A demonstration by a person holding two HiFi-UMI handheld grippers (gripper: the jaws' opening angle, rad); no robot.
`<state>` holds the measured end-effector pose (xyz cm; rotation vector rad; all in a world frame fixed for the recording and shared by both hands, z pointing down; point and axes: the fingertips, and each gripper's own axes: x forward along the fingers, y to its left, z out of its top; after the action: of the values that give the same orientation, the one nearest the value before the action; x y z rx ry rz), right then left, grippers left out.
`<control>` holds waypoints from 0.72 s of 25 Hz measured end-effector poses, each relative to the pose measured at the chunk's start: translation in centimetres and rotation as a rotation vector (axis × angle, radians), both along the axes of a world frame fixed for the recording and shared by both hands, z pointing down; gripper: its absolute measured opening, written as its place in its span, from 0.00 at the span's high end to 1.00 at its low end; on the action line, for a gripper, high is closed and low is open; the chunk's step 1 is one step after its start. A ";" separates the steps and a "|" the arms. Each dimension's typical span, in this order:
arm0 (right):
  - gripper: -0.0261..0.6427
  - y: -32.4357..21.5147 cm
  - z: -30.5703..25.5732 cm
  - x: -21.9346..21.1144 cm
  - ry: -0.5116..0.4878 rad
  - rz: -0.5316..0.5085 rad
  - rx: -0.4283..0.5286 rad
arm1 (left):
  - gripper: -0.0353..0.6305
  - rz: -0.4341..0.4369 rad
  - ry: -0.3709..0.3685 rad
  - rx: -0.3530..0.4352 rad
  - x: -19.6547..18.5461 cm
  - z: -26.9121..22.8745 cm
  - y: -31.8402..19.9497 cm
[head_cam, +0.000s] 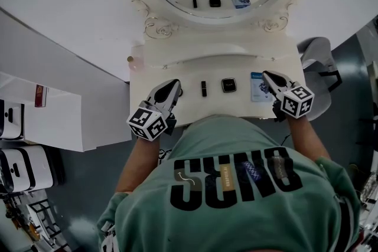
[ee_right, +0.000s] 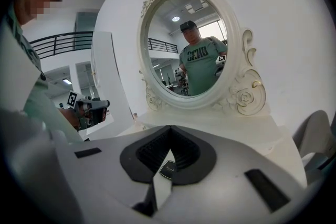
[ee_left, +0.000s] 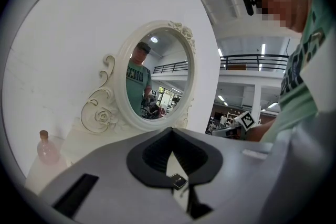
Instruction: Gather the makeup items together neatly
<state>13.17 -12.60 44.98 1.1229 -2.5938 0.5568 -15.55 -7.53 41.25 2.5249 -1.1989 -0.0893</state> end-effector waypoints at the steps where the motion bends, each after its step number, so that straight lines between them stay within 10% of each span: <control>1: 0.97 0.0 0.1 0.0 0.000 0.000 -0.001 | 0.94 0.001 0.000 -0.001 0.0 0.1 0.0; 18: 0.97 0.2 0.7 -0.4 0.015 -0.011 -0.015 | 0.94 0.002 0.007 -0.016 0.2 0.6 0.4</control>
<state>12.73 -12.40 45.71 1.1029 -2.5772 0.5618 -15.36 -7.17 41.86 2.5101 -1.1902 -0.0872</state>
